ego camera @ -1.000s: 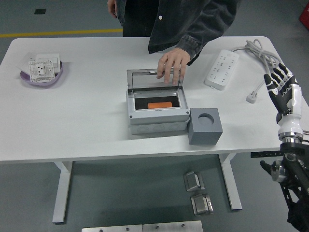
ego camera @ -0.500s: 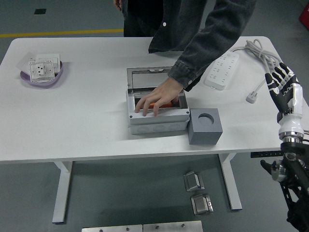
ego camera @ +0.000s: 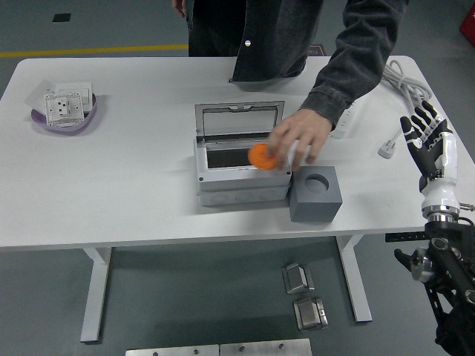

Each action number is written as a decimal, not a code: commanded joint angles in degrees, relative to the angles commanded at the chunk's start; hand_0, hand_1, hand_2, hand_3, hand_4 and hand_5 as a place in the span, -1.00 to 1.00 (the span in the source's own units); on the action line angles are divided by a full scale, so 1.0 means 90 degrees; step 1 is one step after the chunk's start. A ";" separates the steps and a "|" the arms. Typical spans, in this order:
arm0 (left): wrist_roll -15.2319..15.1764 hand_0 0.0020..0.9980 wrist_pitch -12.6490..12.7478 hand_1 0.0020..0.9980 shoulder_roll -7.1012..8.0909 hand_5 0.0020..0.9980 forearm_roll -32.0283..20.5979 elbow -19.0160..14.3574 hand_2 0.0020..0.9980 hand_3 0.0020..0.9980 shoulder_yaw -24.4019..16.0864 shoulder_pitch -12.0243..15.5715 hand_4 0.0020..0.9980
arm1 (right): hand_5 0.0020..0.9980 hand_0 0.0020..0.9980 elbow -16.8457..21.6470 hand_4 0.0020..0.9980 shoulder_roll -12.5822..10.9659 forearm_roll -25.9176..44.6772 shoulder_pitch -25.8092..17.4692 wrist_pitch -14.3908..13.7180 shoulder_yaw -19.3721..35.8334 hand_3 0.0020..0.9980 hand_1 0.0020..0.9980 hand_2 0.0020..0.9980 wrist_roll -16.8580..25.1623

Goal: Pick up the cylinder from the cube,place it in the box,flap close box

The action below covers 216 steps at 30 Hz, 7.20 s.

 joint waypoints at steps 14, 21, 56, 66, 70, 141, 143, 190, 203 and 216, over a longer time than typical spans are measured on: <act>-0.0050 0.26 -0.0024 0.16 0.0033 -0.92 0.0135 0.0000 0.10 0.18 -0.0099 -0.0041 -0.03 | 0.10 0.68 -0.0055 1.00 -0.0147 0.0203 0.0053 -0.0017 -0.0320 0.70 0.68 0.69 0.0047; -0.0049 0.26 -0.0037 0.16 -0.0022 -0.91 0.0224 0.0000 0.10 0.18 -0.0152 -0.0064 -0.03 | 0.09 0.68 -0.0240 1.00 -0.0044 0.0516 0.0140 -0.0194 -0.0902 0.70 0.68 0.69 0.0422; 0.0001 0.26 -0.0024 0.16 -0.0101 -0.92 -0.0277 0.0000 0.10 0.18 0.0485 -0.0253 -0.02 | -0.18 0.49 -0.0913 0.97 0.0294 -0.0571 0.0607 -0.0649 -0.2492 0.53 0.49 0.47 0.0286; 0.0009 0.26 -0.0029 0.16 -0.0129 -0.92 -0.0263 0.0000 0.10 0.18 0.0483 -0.0250 -0.02 | -0.14 0.37 -0.0936 0.99 0.0286 -0.0496 0.0603 -0.0639 -0.2545 0.53 0.46 0.44 0.0327; 0.0007 0.26 -0.0026 0.16 -0.0133 -0.92 -0.0310 0.0000 0.10 0.18 0.0531 -0.0260 -0.02 | -0.21 0.31 -0.0960 0.95 0.0278 -0.0412 0.0562 -0.0637 -0.2624 0.52 0.45 0.45 0.0343; 0.0012 0.26 -0.0051 0.17 -0.0199 -0.92 0.0061 0.0000 0.11 0.18 0.0216 -0.0252 -0.02 | -1.00 0.36 -0.0907 -1.00 0.0188 -0.0448 0.0604 -0.0971 -0.2953 0.26 0.32 0.26 0.0217; 0.0011 0.26 -0.0050 0.17 -0.0199 -0.92 0.0057 0.0000 0.11 0.18 0.0219 -0.0251 -0.02 | -1.00 0.36 -0.0912 -1.00 0.0186 -0.0435 0.0602 -0.0968 -0.2958 0.26 0.32 0.26 0.0225; 0.0030 0.26 -0.0091 0.17 -0.0253 -0.92 0.0327 0.0000 0.11 0.18 0.0023 -0.0235 -0.02 | -0.46 0.31 -0.0947 0.67 0.0178 -0.0629 0.0617 -0.0643 -0.2855 0.62 0.44 0.48 0.0129; 0.0042 0.26 -0.0113 0.17 -0.0265 -0.91 0.0374 0.0000 0.11 0.18 0.0008 -0.0225 -0.03 | -0.44 0.31 -0.0953 0.68 0.0149 -0.0695 0.0630 -0.0606 -0.2748 0.62 0.44 0.45 0.0092; 0.0049 0.26 -0.0135 0.17 -0.0277 -0.91 0.0424 0.0000 0.10 0.18 -0.0002 -0.0222 -0.04 | -0.44 0.31 -0.0931 0.68 0.0080 -0.0751 0.0649 -0.0581 -0.2581 0.61 0.44 0.44 0.0060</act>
